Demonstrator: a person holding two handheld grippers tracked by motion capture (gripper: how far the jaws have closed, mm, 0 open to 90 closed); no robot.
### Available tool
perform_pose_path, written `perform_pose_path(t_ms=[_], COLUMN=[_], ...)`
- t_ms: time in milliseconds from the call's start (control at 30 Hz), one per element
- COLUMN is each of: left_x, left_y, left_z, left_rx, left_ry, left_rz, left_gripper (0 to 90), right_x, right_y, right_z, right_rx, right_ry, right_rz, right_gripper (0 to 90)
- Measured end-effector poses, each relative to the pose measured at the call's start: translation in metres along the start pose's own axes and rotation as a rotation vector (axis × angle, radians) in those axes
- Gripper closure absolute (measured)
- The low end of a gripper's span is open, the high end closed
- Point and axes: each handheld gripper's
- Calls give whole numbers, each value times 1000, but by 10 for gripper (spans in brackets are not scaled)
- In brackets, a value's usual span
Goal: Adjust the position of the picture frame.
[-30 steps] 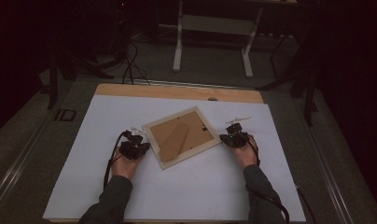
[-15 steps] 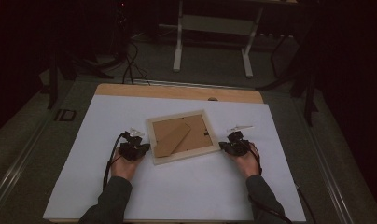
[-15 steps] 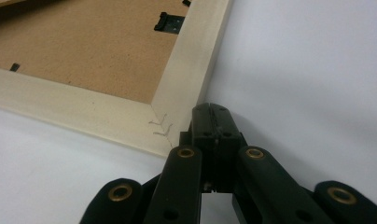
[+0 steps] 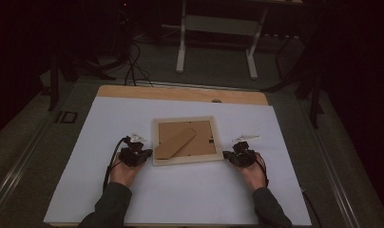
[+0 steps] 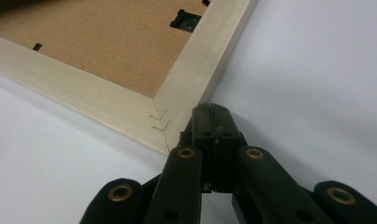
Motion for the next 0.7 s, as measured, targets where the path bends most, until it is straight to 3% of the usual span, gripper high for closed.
perform_pose_path(t_ms=[700], left_x=[15], left_y=[-5], left_z=[16], left_rx=[-18], left_ry=[0], left_rz=[7], left_gripper=[900], right_x=[10], right_y=[19], right_z=[16], right_rx=[27], right_ry=[-6], right_rz=[-18], right_gripper=[900])
Point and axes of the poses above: each handheld gripper's, and its own axes: x roughly backward along the jaws, z roughly out of its underside, y roughly to its left, and after that the axes turned 3 degrees about -y, right-handed
